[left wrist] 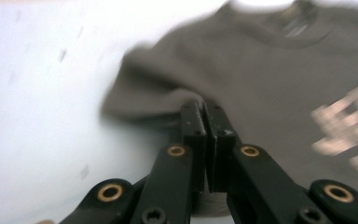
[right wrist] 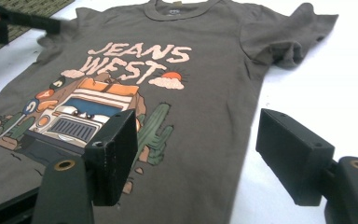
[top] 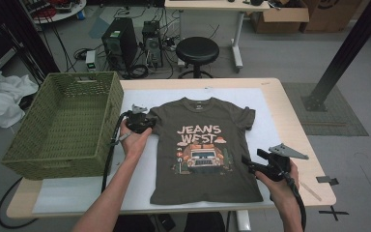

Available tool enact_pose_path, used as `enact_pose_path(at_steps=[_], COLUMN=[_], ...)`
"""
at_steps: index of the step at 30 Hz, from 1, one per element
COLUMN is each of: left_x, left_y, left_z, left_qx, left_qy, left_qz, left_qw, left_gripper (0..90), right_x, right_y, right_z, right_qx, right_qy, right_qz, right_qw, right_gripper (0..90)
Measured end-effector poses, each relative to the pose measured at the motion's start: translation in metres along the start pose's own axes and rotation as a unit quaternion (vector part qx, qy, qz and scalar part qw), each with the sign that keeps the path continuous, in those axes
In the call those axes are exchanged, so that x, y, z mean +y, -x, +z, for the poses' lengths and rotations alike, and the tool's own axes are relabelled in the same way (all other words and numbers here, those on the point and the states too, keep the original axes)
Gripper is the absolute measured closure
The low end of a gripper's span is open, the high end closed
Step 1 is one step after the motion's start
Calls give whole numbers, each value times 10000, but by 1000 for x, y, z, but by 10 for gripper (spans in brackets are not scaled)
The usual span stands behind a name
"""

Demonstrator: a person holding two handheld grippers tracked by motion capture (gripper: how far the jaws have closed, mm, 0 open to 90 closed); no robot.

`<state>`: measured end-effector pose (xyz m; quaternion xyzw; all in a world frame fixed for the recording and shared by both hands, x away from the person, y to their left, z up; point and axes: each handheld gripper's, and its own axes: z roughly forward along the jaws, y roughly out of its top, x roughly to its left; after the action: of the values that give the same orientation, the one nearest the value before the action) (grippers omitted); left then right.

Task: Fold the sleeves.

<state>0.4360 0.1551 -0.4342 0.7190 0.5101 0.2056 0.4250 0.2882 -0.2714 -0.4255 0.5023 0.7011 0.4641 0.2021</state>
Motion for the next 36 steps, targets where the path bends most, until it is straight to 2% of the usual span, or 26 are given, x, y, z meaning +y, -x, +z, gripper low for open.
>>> enact_pose_path(at_steps=[2, 4, 5, 6, 7, 8, 10, 12, 13, 14, 15, 16, 17, 18, 19, 20, 24, 25, 26, 28, 29, 31, 33, 34, 35, 36], left_x=[5, 10, 13, 14, 14, 13, 9, 8, 9, 11, 12, 14, 15, 15, 16, 15, 14, 15, 16, 17, 17, 17, 16, 16, 18, 20], left_y=[12, 27, 37, 42, 51, 57, 64, 63, 60, 56, 52, 45, 38, 33, 26, 23, 19, 16, 13, 8, 7, 8, 9, 9, 11, 14], left_z=[-2, -1, 3, 6, 13, 19, 27, 26, 23, 18, 13, 5, 1, -1, -2, -1, 10, 15, 19, 29, 34, 43, 47, 47, 46, 46], left_qx=[-268, -562, -814, -910, -1127, -1350, -1652, -1907, -2100, -2172, -2094, -1885, -1700, -1468, -1011, -910, -915, -802, -759, -761, -807, -979, -1076, -1165, -1317, -1514], left_qy=[239, 332, 332, 268, 127, -23, -294, -309, -288, -206, -64, 179, 243, 225, 86, 38, 39, 34, 32, 39, -13, -264, -410, -446, -394, -264], left_qz=[200, 614, 892, 1083, 1313, 1413, 1487, 1276, 1056, 968, 924, 670, 472, 367, 290, 265, 86, -109, -292, -585, -658, -726, -786, -893, -1047, -1110], left_qw=[9992, 9960, 9921, 9896, 9848, 9807, 9745, 9728, 9715, 9711, 9734, 9796, 9840, 9882, 9944, 9955, 9958, 9967, 9967, 9954, 9946, 9922, 9902, 9882, 9850, 9819], left_gripper=[883, 882, 880, 874, 855, 811, 724, 689, 675, 658, 650, 651, 653, 652, 652, 651, 654, 653, 652, 639, 623, 619, 691, 789, 858, 876], right_x=[-1, -3, -3, -4, -5, -6, -7, -9, -9, -9, -9, -9, -9, -8, -8, -8, -9, -9, -10, -10, -10, -9, -7, -7, -7, -6], right_y=[2, 3, 3, 3, 3, 2, 1, 1, 1, 2, 4, 5, 6, 7, 8, 8, 5, 5, 5, 4, 4, 6, 9, 10, 10, 11], right_z=[-2, -2, -2, -1, 0, 1, 2, 3, 2, 2, 1, 1, 0, 0, 0, 0, 1, 1, 1, 0, -1, -5, -8, -9, -10, -11], right_qx=[-27, -38, -40, -31, -27, -17, -5, 8, 2, -4, -11, -25, -38, -47, -52, -57, -30, -28, -24, -17, -18, -41, -89, -103, -122, -127], right_qy=[-12, -15, -20, -35, -43, -59, -86, -104, -113, -116, -121, -119, -101, -81, -80, -73, -54, -63, -79, -91, -91, -84, -65, -57, -50, -39], right_qz=[19, 35, 32, 41, 40, 39, 47, 54, 64, 60, 77, 72, 88, 102, 109, 120, 124, 118, 124, 114, 113, 107, 127, 131, 130, 133], right_qw=[10000, 10000, 10000, 10000, 10000, 10000, 10000, 9999, 9999, 9999, 9999, 9999, 9999, 9999, 9999, 9999, 9999, 9999, 9999, 9999, 9999, 9999, 9999, 9998, 9998, 9998], right_gripper=[299, 299, 299, 299, 299, 299, 299, 299, 299, 299, 298, 298, 299, 299, 298, 298, 299, 298, 298, 299, 299, 299, 299, 299, 299, 300])
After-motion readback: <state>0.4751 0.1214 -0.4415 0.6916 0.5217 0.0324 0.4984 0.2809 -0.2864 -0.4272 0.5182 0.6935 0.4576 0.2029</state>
